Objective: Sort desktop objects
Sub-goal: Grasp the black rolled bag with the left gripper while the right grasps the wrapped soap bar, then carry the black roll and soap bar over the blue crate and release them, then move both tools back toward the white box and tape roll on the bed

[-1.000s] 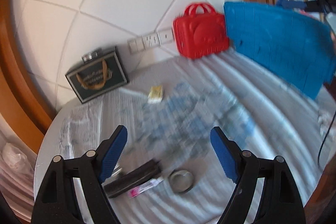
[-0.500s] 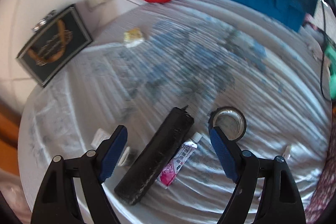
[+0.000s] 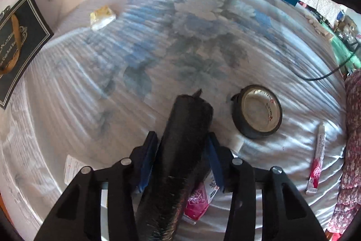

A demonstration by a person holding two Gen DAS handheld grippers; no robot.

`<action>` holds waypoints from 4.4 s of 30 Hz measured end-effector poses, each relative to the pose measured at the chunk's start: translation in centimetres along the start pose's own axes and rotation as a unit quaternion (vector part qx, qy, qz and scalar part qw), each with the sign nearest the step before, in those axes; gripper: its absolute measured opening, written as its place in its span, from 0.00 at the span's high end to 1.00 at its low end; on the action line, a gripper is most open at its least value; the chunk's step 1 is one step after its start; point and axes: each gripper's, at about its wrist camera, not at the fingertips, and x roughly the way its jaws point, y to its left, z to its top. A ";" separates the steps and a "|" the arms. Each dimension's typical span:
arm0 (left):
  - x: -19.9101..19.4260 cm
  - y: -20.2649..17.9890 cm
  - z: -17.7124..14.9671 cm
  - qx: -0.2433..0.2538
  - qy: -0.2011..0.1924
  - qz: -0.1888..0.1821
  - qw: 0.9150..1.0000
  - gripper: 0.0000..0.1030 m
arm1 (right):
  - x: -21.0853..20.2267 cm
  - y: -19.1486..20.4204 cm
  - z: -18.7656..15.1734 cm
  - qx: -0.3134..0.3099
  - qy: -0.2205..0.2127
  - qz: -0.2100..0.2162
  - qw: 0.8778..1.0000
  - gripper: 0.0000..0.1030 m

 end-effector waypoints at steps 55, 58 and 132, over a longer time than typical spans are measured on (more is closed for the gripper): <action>-16.3 -17.0 23.5 0.045 -0.275 0.093 0.956 0.67 | -34.5 -6.7 -9.2 -0.023 -0.266 -0.095 0.959 0.86; -18.5 -21.0 29.3 0.069 -0.316 0.078 0.943 0.67 | -40.9 -9.5 -11.0 -0.014 -0.301 -0.120 0.946 0.86; -15.9 -9.5 2.9 -0.315 -0.129 0.371 0.864 0.22 | -24.8 1.8 -17.7 -0.120 -0.123 0.054 0.984 0.00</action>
